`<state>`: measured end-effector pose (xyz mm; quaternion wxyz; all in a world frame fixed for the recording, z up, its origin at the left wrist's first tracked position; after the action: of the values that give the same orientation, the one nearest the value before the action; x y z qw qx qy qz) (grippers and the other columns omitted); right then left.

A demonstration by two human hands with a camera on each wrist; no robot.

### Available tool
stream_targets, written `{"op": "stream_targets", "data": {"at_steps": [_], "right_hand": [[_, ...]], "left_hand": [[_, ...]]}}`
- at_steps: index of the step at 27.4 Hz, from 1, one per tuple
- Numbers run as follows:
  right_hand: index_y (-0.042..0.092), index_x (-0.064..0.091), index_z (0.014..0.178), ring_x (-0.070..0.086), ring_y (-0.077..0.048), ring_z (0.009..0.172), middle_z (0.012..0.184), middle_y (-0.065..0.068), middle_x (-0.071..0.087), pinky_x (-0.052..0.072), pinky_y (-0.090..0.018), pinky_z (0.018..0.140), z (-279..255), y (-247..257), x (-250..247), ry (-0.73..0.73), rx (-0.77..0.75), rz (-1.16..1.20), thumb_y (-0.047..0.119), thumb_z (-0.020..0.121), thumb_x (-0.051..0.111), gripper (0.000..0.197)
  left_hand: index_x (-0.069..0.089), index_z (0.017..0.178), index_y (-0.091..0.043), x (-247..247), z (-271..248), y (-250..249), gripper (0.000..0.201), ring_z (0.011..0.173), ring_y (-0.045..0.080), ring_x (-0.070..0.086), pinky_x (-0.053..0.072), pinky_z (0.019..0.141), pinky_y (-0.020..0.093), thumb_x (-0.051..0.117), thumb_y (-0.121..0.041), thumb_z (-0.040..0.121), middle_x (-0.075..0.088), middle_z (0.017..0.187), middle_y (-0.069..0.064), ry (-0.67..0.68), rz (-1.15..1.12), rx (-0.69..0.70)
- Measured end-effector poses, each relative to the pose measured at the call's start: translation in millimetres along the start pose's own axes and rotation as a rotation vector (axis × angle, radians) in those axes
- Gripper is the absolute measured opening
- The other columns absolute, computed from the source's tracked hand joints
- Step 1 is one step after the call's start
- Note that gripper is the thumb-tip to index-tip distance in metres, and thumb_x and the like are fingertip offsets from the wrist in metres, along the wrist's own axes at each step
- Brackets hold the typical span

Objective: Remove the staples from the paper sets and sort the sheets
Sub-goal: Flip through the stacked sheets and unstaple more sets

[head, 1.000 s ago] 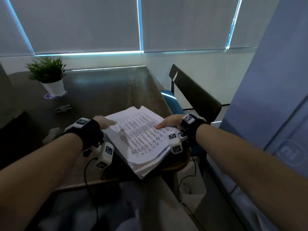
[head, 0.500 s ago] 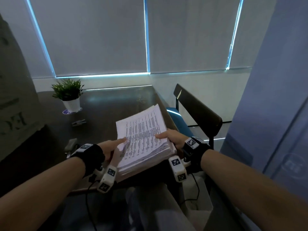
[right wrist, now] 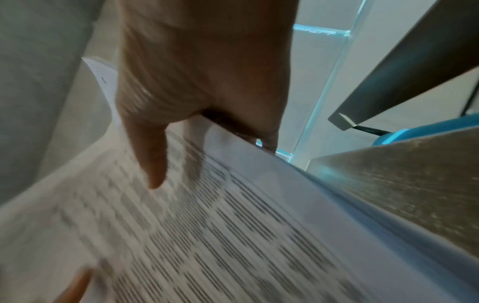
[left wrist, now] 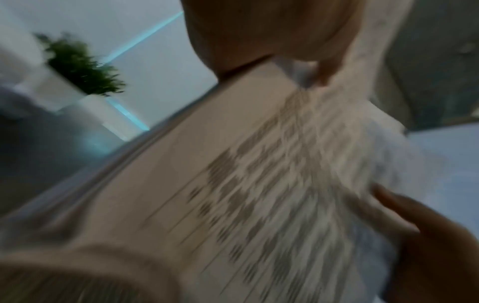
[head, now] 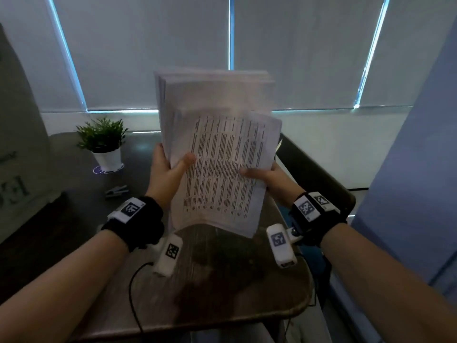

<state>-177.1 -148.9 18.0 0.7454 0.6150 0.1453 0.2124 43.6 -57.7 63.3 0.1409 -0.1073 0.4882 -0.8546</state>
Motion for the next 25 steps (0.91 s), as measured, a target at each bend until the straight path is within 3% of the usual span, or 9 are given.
{"op": "stream_targets", "data": {"at_steps": [3, 6, 8, 10, 12, 17, 21, 23, 25], "right_hand": [[-0.001, 0.056, 0.126, 0.07, -0.029, 0.102, 0.112, -0.014, 0.072, 0.06, -0.037, 0.08, -3.6, -12.6, 7.7, 0.01, -0.02, 0.108, -0.001, 0.086, 0.065, 0.042], [0.006, 0.06, 0.118, 0.069, -0.03, 0.106, 0.111, -0.013, 0.072, 0.058, -0.043, 0.088, 5.2, -11.3, 8.8, -0.148, -0.119, 0.093, 0.009, 0.08, 0.076, 0.042], [0.01, 0.062, 0.114, 0.07, -0.028, 0.103, 0.11, -0.012, 0.073, 0.056, -0.05, 0.091, 16.0, 3.0, 5.8, -0.236, -0.156, 0.073, 0.015, 0.079, 0.079, 0.039], [0.008, 0.06, 0.117, 0.07, -0.026, 0.103, 0.112, -0.011, 0.071, 0.058, -0.046, 0.089, 27.0, 24.6, 2.8, -0.265, -0.197, 0.025, 0.016, 0.081, 0.078, 0.041], [0.008, 0.059, 0.119, 0.07, -0.024, 0.103, 0.113, -0.01, 0.071, 0.059, -0.041, 0.085, 32.9, 39.8, 3.4, -0.255, -0.251, -0.004, 0.02, 0.082, 0.078, 0.043], [0.01, 0.059, 0.122, 0.07, -0.022, 0.104, 0.114, -0.007, 0.072, 0.057, -0.042, 0.086, 28.8, -30.1, 0.5, -0.124, -0.089, -0.055, 0.02, 0.074, 0.082, 0.055], [0.011, 0.062, 0.119, 0.07, -0.022, 0.102, 0.112, -0.005, 0.073, 0.056, -0.05, 0.091, 27.5, -36.2, -9.3, -0.255, -0.116, -0.022, 0.018, 0.081, 0.078, 0.042], [0.007, 0.062, 0.121, 0.071, -0.022, 0.1, 0.111, -0.007, 0.073, 0.057, -0.047, 0.089, 33.0, -19.7, -14.1, -0.28, -0.143, 0.007, 0.017, 0.082, 0.077, 0.043], [0.009, 0.061, 0.121, 0.071, -0.019, 0.099, 0.111, -0.006, 0.073, 0.059, -0.042, 0.087, 34.7, -19.0, -16.0, -0.248, -0.139, -0.031, 0.018, 0.083, 0.077, 0.042]], "left_hand": [[0.05, 0.116, -0.022, -8.6, -1.9, 37.3, 0.072, 0.09, 0.013, 0.07, 0.057, 0.069, 0.026, 0.081, -0.054, 0.059, 0.069, 0.103, -0.001, 0.009, -0.075, -0.075], [0.057, 0.115, -0.01, -5.7, -0.6, 35.2, 0.046, 0.08, -0.001, 0.068, 0.053, 0.066, 0.017, 0.075, -0.03, 0.078, 0.068, 0.095, -0.003, -0.125, -0.004, -0.019], [0.058, 0.117, -0.006, -2.1, 7.3, 27.3, 0.039, 0.086, 0.008, 0.069, 0.057, 0.073, 0.024, 0.069, -0.025, 0.085, 0.068, 0.1, 0.005, -0.173, -0.001, -0.006], [0.057, 0.115, -0.014, -1.8, 17.9, 14.9, 0.038, 0.098, 0.022, 0.067, 0.056, 0.083, 0.038, 0.069, -0.034, 0.085, 0.067, 0.109, 0.011, -0.171, 0.004, 0.028], [0.054, 0.118, -0.018, -3.1, 28.2, 8.3, 0.041, 0.103, 0.024, 0.066, 0.055, 0.085, 0.038, 0.068, -0.036, 0.084, 0.066, 0.115, 0.01, -0.123, -0.021, 0.059], [0.05, 0.129, -0.007, 0.8, 17.8, 68.4, 0.081, 0.102, 0.024, 0.067, 0.055, 0.088, 0.042, 0.076, -0.05, 0.067, 0.065, 0.118, 0.013, 0.057, -0.107, -0.173], [0.057, 0.113, -0.011, 3.2, 20.1, 66.0, 0.052, 0.096, 0.023, 0.066, 0.056, 0.079, 0.037, 0.073, -0.04, 0.073, 0.067, 0.106, 0.006, -0.153, -0.005, -0.145], [0.054, 0.107, -0.015, 7.1, 34.3, 45.8, 0.028, 0.092, 0.026, 0.064, 0.056, 0.076, 0.036, 0.066, -0.022, 0.082, 0.064, 0.102, 0.009, -0.16, -0.011, -0.092], [0.054, 0.104, -0.015, 5.0, 40.1, 46.3, 0.02, 0.084, 0.018, 0.065, 0.056, 0.07, 0.031, 0.057, -0.009, 0.086, 0.065, 0.096, 0.005, -0.132, -0.018, -0.083]]}}
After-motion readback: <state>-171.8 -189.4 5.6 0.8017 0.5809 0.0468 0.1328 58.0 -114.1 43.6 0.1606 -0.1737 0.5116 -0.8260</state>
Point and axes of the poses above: each hand's wrist, its own z-axis towards the middle knuckle, its own x-axis out of the palm, y = z × x, the point moved 10 cm from there along z, towards the middle knuckle
